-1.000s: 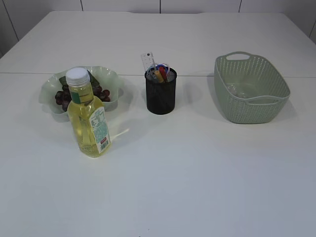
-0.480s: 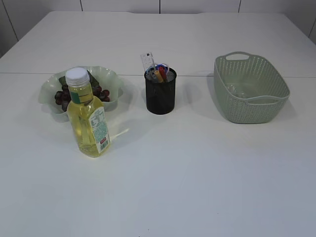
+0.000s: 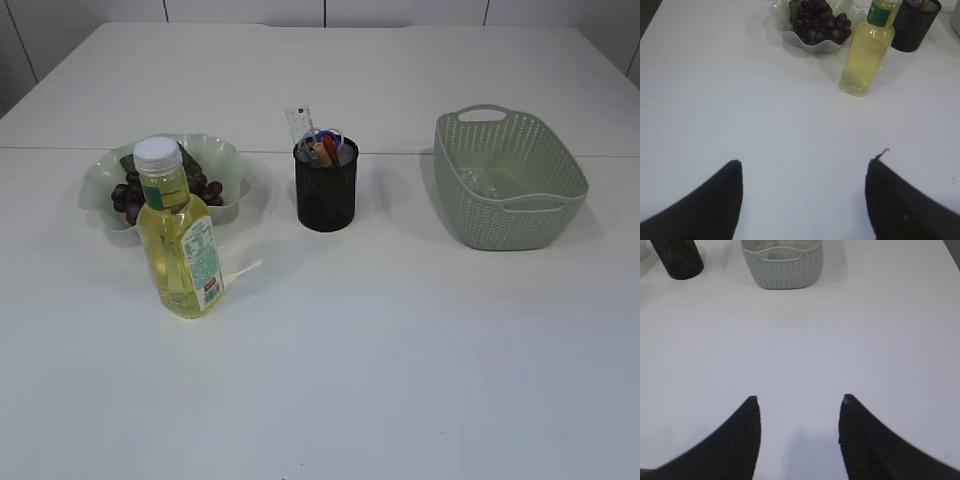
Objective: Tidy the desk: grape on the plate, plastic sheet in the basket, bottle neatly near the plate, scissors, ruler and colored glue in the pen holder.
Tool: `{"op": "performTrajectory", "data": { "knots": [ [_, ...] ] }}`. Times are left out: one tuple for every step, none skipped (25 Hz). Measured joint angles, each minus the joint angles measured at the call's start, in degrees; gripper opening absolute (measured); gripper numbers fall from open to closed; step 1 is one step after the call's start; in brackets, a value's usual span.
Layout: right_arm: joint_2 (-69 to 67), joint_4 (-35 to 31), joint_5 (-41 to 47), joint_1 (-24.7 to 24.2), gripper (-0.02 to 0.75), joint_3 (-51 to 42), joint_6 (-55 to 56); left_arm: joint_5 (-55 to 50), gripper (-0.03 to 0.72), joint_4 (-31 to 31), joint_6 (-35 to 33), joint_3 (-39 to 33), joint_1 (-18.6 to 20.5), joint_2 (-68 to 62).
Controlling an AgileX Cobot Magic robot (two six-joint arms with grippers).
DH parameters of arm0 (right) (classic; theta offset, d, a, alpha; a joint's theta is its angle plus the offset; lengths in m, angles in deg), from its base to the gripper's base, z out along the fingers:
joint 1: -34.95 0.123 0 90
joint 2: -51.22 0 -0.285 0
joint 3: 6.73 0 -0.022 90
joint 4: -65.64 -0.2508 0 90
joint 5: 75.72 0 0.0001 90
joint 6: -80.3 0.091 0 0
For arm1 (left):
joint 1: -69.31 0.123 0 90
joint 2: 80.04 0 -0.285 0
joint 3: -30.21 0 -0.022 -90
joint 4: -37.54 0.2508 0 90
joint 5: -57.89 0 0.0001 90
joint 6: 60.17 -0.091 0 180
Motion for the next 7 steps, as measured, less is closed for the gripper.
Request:
{"op": "performTrajectory", "data": {
  "knots": [
    [0.0,0.0,0.0,0.0,0.41,0.0,0.0,0.0,0.558,0.0,0.0,0.0,0.0,0.0],
    [0.0,0.0,0.0,-0.13,0.41,0.0,0.0,0.0,0.558,0.0,0.0,0.0,0.0,0.0],
    [0.0,0.0,0.0,-0.13,0.41,0.0,0.0,0.0,0.558,0.0,0.0,0.0,0.0,0.0],
    [0.0,0.0,0.0,-0.13,0.41,0.0,0.0,0.0,0.558,0.0,0.0,0.0,0.0,0.0],
    [0.0,0.0,0.0,-0.13,0.41,0.0,0.0,0.0,0.558,0.0,0.0,0.0,0.0,0.0],
    [0.0,0.0,0.0,-0.13,0.409,0.0,0.0,0.0,0.558,0.0,0.0,0.0,0.0,0.0],
    [0.0,0.0,0.0,-0.13,0.41,0.0,0.0,0.0,0.558,0.0,0.0,0.0,0.0,0.0]
  ]
}}
